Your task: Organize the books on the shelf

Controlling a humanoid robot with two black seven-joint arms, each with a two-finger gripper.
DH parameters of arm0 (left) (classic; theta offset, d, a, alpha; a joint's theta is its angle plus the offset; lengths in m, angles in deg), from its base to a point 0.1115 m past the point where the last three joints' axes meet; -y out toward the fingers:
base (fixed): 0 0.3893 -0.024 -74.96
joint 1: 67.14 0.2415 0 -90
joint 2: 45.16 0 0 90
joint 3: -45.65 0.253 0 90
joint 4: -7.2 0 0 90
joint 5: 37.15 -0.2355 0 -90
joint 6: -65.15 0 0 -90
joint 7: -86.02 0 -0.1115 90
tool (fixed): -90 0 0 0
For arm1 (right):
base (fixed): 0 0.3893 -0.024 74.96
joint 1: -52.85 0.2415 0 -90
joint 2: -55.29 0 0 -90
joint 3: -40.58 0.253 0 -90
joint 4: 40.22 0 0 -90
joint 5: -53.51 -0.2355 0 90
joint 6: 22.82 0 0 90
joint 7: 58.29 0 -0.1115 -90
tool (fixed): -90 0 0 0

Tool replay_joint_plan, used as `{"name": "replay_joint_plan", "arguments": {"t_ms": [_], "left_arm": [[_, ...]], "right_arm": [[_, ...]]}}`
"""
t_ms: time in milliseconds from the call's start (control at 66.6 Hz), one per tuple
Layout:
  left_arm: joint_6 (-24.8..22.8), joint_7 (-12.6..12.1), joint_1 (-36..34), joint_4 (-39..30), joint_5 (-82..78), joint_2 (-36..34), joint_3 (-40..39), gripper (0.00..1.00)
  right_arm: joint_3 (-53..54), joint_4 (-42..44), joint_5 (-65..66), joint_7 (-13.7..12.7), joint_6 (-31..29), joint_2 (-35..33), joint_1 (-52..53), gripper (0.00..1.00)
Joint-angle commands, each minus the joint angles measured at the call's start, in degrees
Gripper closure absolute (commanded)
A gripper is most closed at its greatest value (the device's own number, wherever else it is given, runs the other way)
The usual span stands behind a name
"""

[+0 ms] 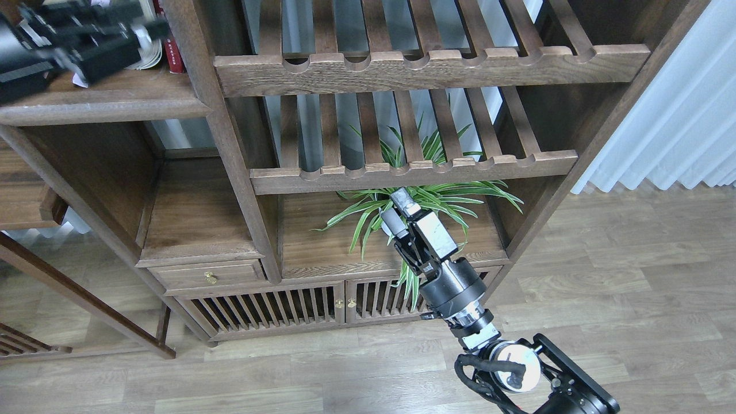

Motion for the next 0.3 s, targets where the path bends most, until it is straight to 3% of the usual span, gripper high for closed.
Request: {"name": "replay_joint_plan", "arguments": {"t_ms": [0, 165, 285], "left_arm": [[0.0, -0.1, 6.7, 0.0, -2.5, 10.3, -2.4, 0.41], [0.0, -1.0, 20.0, 0.1, -7.4, 27.2, -9.4, 0.38], [0.0, -1.4, 26.4, 0.1, -7.6, 31.0, -13.8, 0.37]], "right_arm": [[-0.4, 0.1, 0.0, 0.0, 0.0, -0.1, 0.7, 0.02], [-0.8, 0.0, 0.2, 0.0, 0.0, -0.2, 0.8, 0.02], [-1.0, 0.1, 0.1, -0.1, 0.0, -0.5, 0.7, 0.02]]}}
